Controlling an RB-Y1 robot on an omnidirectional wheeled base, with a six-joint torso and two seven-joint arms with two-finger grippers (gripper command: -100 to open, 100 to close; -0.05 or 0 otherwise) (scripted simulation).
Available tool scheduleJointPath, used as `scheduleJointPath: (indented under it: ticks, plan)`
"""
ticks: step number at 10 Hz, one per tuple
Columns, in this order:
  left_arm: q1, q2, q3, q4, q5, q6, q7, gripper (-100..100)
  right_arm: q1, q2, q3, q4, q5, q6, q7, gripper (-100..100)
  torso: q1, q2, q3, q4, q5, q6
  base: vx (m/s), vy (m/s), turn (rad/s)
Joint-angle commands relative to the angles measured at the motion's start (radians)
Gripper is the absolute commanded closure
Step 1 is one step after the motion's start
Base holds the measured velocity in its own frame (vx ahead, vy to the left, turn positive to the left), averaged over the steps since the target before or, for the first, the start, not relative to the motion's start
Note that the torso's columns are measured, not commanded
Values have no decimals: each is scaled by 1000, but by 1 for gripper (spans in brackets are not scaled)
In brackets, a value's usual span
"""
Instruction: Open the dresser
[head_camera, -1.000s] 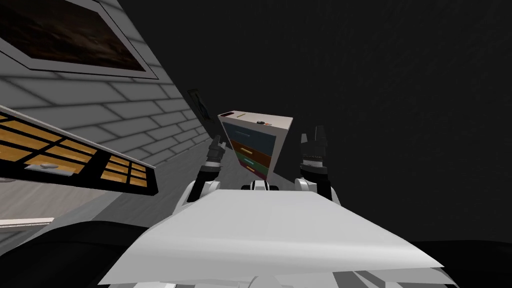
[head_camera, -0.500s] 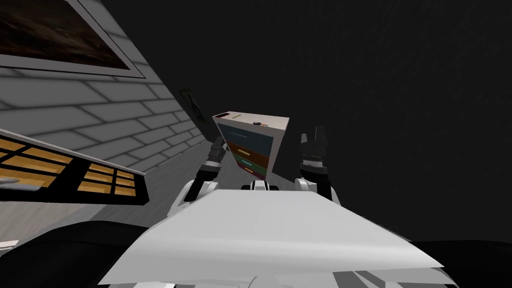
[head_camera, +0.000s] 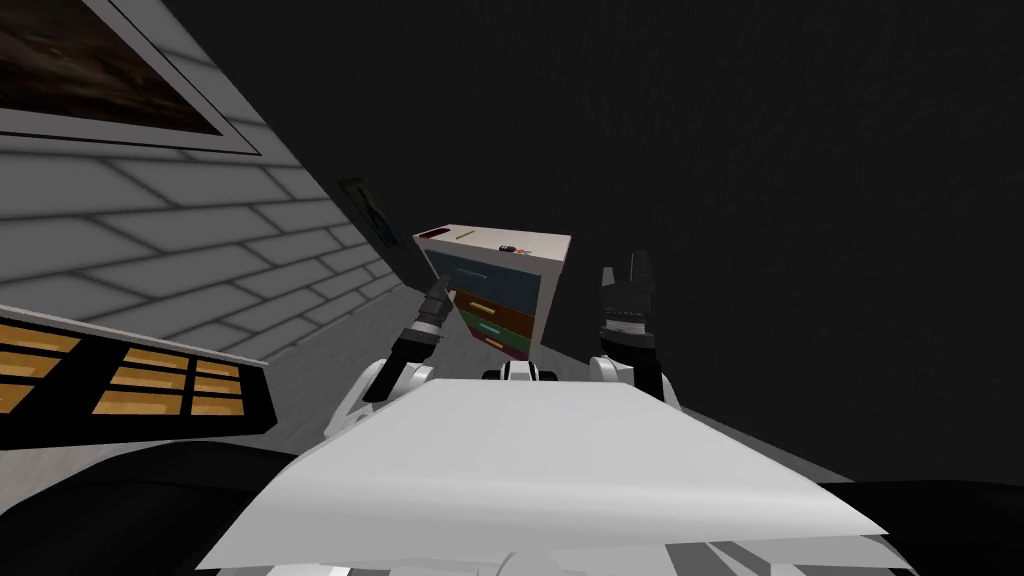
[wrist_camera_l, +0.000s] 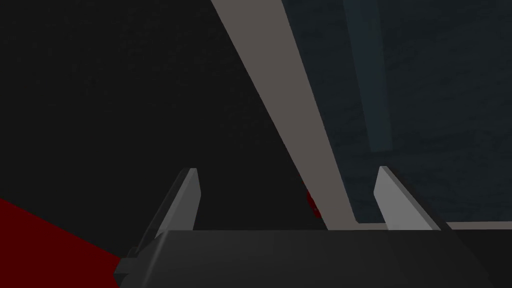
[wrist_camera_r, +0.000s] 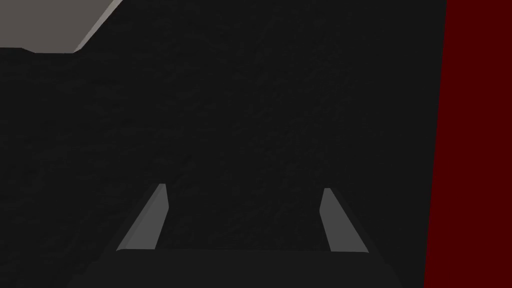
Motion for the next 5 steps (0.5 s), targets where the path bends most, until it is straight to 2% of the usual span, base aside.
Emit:
scheduleJointPath:
  ticks: [1,5]
  plan:
    - [4,42,-4,-16,-4,62,17,-100,0,0,0,0,0,0,0,0,0,0,0,0,0,0,33,8,-111]
    - [11,115,-11,-39,-13,166,44,-100,0,0,0,0,0,0,0,0,0,0,0,0,0,0,32,7,-127]
